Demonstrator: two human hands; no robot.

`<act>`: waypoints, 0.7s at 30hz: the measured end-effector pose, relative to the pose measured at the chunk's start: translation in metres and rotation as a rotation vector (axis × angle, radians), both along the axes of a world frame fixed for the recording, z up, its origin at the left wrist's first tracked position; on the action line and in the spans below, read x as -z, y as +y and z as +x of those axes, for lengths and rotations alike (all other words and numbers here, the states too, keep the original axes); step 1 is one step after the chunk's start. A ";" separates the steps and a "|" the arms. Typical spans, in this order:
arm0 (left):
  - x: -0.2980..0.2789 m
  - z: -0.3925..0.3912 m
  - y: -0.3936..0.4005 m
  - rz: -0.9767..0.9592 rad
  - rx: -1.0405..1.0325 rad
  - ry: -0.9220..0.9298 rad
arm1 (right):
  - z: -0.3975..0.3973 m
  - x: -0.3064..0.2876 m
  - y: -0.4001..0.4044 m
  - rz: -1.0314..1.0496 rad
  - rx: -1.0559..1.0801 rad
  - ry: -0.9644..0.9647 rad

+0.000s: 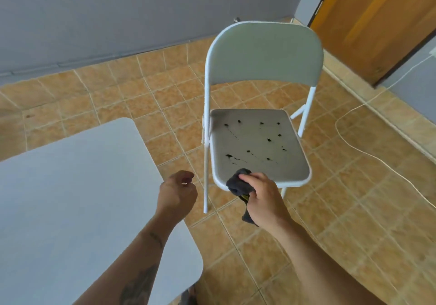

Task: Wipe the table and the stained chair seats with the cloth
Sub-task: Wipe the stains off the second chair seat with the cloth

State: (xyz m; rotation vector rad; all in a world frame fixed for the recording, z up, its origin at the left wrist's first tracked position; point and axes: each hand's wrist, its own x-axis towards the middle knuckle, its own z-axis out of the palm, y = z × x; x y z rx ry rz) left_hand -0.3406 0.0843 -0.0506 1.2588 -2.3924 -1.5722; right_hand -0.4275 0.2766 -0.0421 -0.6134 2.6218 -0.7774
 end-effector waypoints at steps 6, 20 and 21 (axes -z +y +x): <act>0.049 -0.077 0.005 -0.006 0.139 -0.066 | -0.068 0.028 -0.008 0.032 0.035 0.011; 0.164 -0.161 0.017 -0.048 0.324 -0.327 | -0.142 0.149 -0.056 0.457 -0.363 0.114; 0.170 -0.163 0.020 -0.047 0.282 -0.311 | -0.143 0.162 -0.055 0.439 -0.419 0.144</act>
